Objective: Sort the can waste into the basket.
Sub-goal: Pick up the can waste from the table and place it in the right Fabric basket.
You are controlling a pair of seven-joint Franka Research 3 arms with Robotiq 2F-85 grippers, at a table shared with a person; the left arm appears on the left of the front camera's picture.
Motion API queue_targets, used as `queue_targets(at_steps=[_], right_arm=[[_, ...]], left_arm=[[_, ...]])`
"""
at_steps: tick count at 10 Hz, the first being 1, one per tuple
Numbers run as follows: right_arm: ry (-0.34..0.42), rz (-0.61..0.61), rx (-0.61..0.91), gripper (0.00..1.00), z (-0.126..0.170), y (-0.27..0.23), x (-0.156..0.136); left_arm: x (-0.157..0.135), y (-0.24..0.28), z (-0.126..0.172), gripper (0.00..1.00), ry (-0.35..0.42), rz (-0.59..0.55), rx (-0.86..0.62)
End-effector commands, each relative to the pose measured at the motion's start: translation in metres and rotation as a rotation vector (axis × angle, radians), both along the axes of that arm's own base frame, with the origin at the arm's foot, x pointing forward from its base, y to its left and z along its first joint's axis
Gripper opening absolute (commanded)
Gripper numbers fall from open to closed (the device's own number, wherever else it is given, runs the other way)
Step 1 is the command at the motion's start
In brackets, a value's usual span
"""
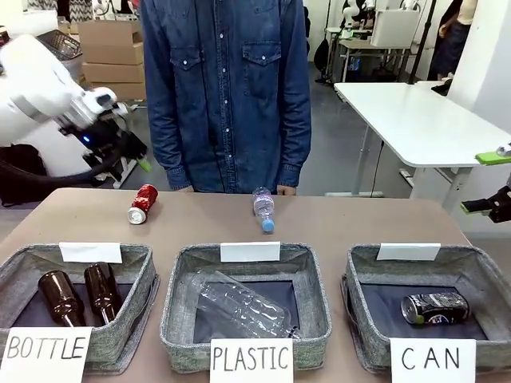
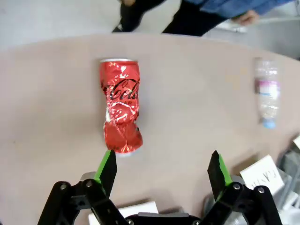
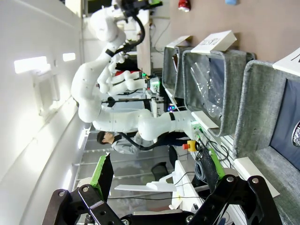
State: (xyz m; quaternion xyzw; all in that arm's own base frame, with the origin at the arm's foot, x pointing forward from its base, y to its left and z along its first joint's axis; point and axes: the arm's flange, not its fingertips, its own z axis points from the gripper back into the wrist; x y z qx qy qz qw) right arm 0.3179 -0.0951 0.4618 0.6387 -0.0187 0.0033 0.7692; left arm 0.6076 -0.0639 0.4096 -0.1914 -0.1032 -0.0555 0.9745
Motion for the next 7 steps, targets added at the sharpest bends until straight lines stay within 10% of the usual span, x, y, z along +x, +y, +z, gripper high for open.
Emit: queue_targets(at_steps=[1, 7], right_arm=[[-0.016, 0.014, -0.001, 1.00, 0.000, -0.002, -0.001], [-0.016, 0.014, -0.001, 1.00, 0.000, -0.002, -0.001]], left_arm=[[0.011, -0.014, -0.022, 1.00, 0.059, 0.036, 0.105], [0.034, -0.022, -0.072, 1.00, 0.050, 0.160, 0.244]])
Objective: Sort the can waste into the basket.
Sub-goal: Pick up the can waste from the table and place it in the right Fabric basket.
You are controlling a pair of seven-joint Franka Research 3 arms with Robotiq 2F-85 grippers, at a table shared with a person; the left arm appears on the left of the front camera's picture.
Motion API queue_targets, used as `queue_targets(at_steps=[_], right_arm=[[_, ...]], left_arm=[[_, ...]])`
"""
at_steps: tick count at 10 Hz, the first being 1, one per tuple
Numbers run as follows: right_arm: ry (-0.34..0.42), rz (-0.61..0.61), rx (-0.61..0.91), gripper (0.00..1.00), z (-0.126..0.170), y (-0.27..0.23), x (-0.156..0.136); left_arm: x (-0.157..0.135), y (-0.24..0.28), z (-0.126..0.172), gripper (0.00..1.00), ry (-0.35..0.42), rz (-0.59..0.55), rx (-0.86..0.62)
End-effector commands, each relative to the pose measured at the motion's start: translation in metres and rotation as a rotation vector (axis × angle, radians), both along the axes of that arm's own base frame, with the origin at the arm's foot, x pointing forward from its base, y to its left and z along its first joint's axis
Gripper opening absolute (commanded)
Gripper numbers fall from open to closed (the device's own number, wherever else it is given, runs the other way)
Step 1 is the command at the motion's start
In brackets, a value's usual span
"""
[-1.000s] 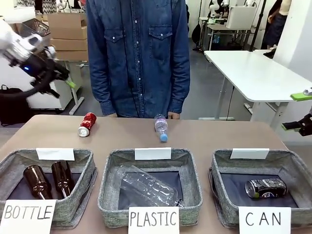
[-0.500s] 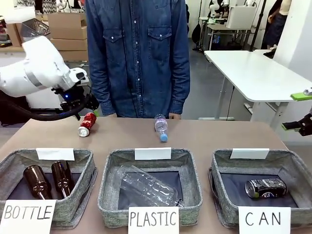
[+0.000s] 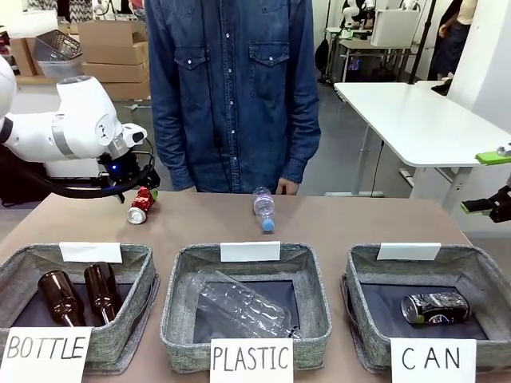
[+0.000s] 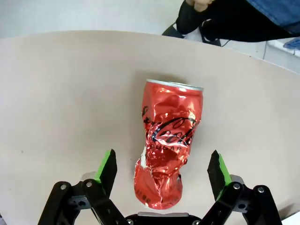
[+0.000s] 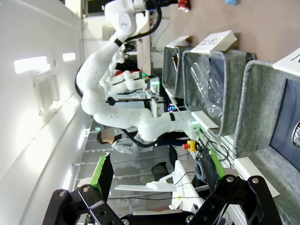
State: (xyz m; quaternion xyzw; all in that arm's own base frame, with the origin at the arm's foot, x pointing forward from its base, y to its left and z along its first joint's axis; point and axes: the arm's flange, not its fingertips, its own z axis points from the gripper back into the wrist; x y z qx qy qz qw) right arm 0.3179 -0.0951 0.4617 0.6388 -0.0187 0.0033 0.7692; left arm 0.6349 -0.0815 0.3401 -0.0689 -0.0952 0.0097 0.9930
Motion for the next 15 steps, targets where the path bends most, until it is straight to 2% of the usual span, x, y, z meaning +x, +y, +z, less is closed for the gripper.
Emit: queue_targets(at_steps=[1, 3, 4, 5, 6, 7, 9, 10, 11, 12, 13, 15], right_arm=[[-0.016, 0.014, -0.001, 1.00, 0.000, -0.002, -0.001], [-0.016, 0.014, -0.001, 1.00, 0.000, -0.002, -0.001], [-0.016, 0.014, -0.001, 1.00, 0.000, -0.002, -0.001], [-0.016, 0.014, -0.001, 1.00, 0.000, -0.002, -0.001], [-0.016, 0.014, -0.001, 1.00, 0.000, -0.002, -0.001], [-0.016, 0.014, -0.001, 1.00, 0.000, -0.002, -0.001], [-0.016, 0.014, -0.001, 1.00, 0.000, -0.002, -0.001], [-0.016, 0.014, -0.001, 1.00, 0.000, -0.002, -0.001], [-0.016, 0.014, -0.001, 1.00, 0.000, -0.002, -0.001], [-0.016, 0.014, -0.001, 1.00, 0.000, -0.002, -0.001], [-0.016, 0.014, -0.001, 1.00, 0.000, -0.002, -0.001], [-0.016, 0.014, -0.001, 1.00, 0.000, -0.002, -0.001]], left_arm=[[0.012, -0.003, -0.011, 1.00, 0.030, 0.012, 0.012], [0.022, 0.000, -0.023, 1.00, 0.022, 0.007, 0.036], [0.025, 0.001, -0.026, 0.75, 0.018, 0.005, 0.055], [0.022, 0.000, -0.023, 0.40, 0.011, 0.002, 0.060], [0.021, -0.001, -0.020, 0.15, 0.009, 0.007, 0.061], [0.021, 0.000, -0.019, 0.00, 0.006, 0.009, 0.064], [0.021, -0.001, -0.019, 0.00, 0.009, 0.013, 0.068], [0.021, 0.000, -0.018, 0.04, 0.007, 0.014, 0.072], [0.021, 0.001, -0.015, 0.00, 0.004, 0.022, 0.069], [0.021, 0.005, -0.008, 0.00, 0.015, 0.042, 0.057], [0.019, 0.016, 0.009, 0.00, 0.012, 0.036, 0.029], [-0.007, 0.064, 0.078, 0.00, -0.048, -0.064, -0.126]])
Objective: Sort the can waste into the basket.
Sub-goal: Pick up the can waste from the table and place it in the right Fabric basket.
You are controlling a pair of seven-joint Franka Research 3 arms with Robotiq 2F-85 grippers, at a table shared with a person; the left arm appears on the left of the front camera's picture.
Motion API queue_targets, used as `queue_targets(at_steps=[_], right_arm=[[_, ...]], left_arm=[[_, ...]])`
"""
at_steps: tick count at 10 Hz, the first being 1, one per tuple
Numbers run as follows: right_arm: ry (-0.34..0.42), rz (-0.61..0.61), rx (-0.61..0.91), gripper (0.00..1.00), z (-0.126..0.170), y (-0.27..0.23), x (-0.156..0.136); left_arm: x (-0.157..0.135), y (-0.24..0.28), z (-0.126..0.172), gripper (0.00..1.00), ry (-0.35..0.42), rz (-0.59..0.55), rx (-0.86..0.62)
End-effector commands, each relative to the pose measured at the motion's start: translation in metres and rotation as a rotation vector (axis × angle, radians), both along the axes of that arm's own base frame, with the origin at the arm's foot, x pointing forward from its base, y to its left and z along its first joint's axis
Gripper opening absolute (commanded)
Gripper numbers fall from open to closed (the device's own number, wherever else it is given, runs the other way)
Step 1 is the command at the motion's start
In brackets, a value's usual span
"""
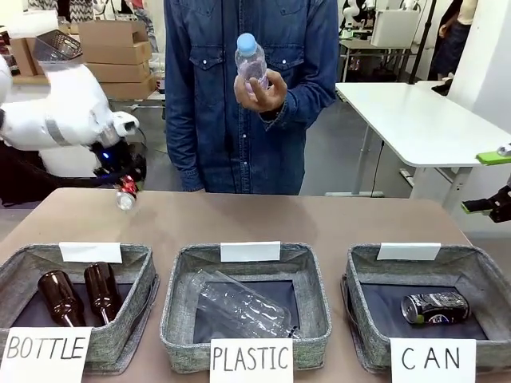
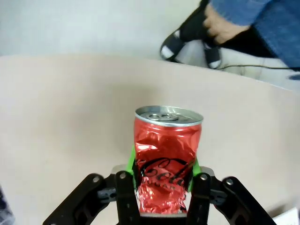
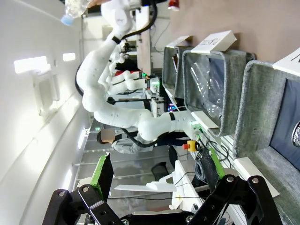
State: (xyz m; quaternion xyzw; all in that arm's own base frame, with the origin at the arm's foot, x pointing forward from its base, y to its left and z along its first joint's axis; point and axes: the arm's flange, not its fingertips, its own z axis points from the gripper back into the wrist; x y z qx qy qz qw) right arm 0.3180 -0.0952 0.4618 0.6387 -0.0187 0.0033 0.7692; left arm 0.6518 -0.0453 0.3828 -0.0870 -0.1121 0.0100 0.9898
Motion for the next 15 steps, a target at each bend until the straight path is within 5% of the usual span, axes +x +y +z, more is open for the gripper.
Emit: queue_targets(at_steps=[1, 3, 5, 7, 8, 9, 10, 13, 14, 15], right_arm=[[-0.016, 0.014, -0.001, 1.00, 0.000, -0.002, -0.001], [-0.016, 0.014, -0.001, 1.00, 0.000, -0.002, -0.001], [-0.016, 0.014, -0.001, 1.00, 0.000, -0.002, -0.001], [-0.016, 0.014, -0.001, 1.00, 0.000, -0.002, -0.001], [-0.016, 0.014, -0.001, 1.00, 0.000, -0.002, -0.001], [-0.016, 0.014, -0.001, 1.00, 0.000, -0.002, -0.001], [-0.016, 0.014, -0.001, 1.00, 0.000, -0.002, -0.001], [-0.016, 0.014, -0.001, 1.00, 0.000, -0.002, -0.001], [-0.016, 0.014, -0.001, 1.00, 0.000, -0.002, -0.001], [-0.016, 0.014, -0.001, 1.00, 0.000, -0.002, -0.001]], left_arm=[[-0.055, 0.058, 0.073, 0.00, -0.043, -0.195, -0.169], [-0.130, 0.091, 0.113, 0.00, -0.113, -0.510, -0.233], [-0.213, 0.098, 0.127, 0.00, -0.267, -0.798, -0.293], [-0.267, 0.107, 0.130, 0.00, -0.458, -0.876, -0.291], [-0.288, 0.110, 0.133, 0.00, -0.517, -1.027, -0.404], [-0.290, 0.099, 0.131, 0.00, -0.495, -1.078, -0.465], [-0.275, 0.108, 0.134, 0.00, -0.435, -0.925, -0.281], [-0.275, 0.108, 0.134, 0.00, -0.435, -0.925, -0.281], [-0.283, 0.109, 0.130, 0.45, -0.472, -0.960, -0.309], [-0.281, 0.091, 0.130, 0.45, -0.520, -1.006, -0.287]])
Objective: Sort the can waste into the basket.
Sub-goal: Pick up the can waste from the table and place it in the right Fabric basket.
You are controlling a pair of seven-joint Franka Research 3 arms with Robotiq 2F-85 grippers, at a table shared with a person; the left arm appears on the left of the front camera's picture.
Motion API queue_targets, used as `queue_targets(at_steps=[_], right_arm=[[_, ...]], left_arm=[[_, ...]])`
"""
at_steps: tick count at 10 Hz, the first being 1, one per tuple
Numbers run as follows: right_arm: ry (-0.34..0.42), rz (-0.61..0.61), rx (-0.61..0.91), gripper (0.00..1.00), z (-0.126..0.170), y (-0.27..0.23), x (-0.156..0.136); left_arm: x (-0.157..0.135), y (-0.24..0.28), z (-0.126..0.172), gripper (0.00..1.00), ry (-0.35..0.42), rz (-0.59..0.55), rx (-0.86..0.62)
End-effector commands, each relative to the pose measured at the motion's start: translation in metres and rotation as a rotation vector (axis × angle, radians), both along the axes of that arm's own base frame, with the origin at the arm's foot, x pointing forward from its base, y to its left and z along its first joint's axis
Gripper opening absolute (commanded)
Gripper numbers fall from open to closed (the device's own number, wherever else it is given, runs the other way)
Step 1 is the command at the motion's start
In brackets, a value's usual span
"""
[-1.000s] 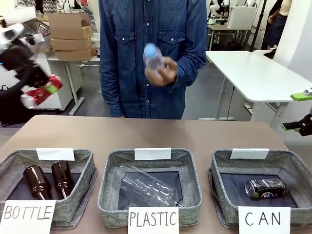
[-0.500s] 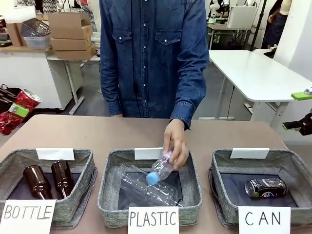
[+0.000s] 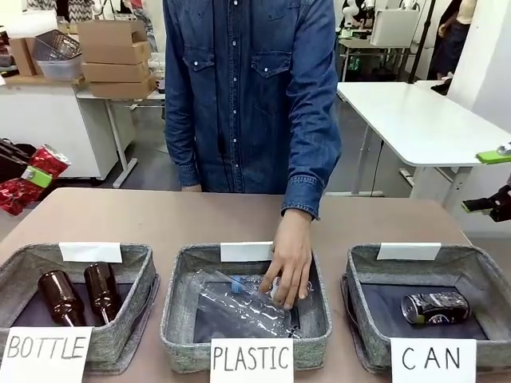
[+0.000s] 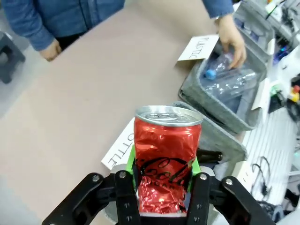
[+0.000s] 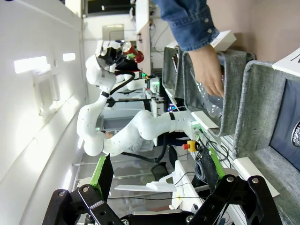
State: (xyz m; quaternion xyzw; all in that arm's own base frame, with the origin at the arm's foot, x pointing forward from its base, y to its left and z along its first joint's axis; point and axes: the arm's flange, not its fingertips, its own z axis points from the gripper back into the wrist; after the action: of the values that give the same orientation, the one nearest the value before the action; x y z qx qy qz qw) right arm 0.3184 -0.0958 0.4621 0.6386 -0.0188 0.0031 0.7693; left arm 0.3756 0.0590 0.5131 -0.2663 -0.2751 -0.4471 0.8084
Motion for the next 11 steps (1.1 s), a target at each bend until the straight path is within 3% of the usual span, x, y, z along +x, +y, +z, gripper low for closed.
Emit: queue_targets(at_steps=[1, 2, 3, 5, 6, 8, 9, 10, 11], right_arm=[[-0.016, 0.014, -0.001, 1.00, 0.000, -0.002, -0.001], [0.000, 0.000, 0.000, 1.00, 0.000, 0.000, 0.000], [-0.022, -0.090, -0.033, 1.00, 0.032, -0.026, -0.008], [0.053, -0.209, -0.151, 1.00, 0.071, -0.084, -0.032], [0.057, -0.272, -0.208, 1.00, 0.083, -0.116, -0.051], [0.065, -0.414, -0.378, 1.00, 0.087, -0.177, -0.110], [0.029, -0.411, -0.411, 1.00, 0.080, -0.191, -0.143], [-0.040, -0.418, -0.417, 1.00, 0.069, -0.199, -0.173], [0.046, -0.430, -0.368, 1.00, 0.091, -0.188, -0.128]], left_arm=[[-0.012, -0.054, 0.012, 0.45, -0.084, -0.088, 0.007], [-0.030, -0.104, 0.030, 0.45, -0.127, -0.140, -0.032], [-0.059, -0.164, 0.050, 0.45, -0.199, -0.232, -0.038], [-0.109, -0.270, 0.073, 0.45, -0.351, -0.417, -0.002], [-0.129, -0.323, 0.079, 0.45, -0.383, -0.521, 0.029], [-0.146, -0.430, 0.081, 0.45, -0.518, -0.601, 0.161], [-0.145, -0.480, 0.079, 0.45, -0.606, -0.564, 0.239], [-0.141, -0.529, 0.075, 0.45, -0.631, -0.589, 0.257], [-0.137, -0.575, 0.068, 0.45, -0.620, -0.615, 0.291]])
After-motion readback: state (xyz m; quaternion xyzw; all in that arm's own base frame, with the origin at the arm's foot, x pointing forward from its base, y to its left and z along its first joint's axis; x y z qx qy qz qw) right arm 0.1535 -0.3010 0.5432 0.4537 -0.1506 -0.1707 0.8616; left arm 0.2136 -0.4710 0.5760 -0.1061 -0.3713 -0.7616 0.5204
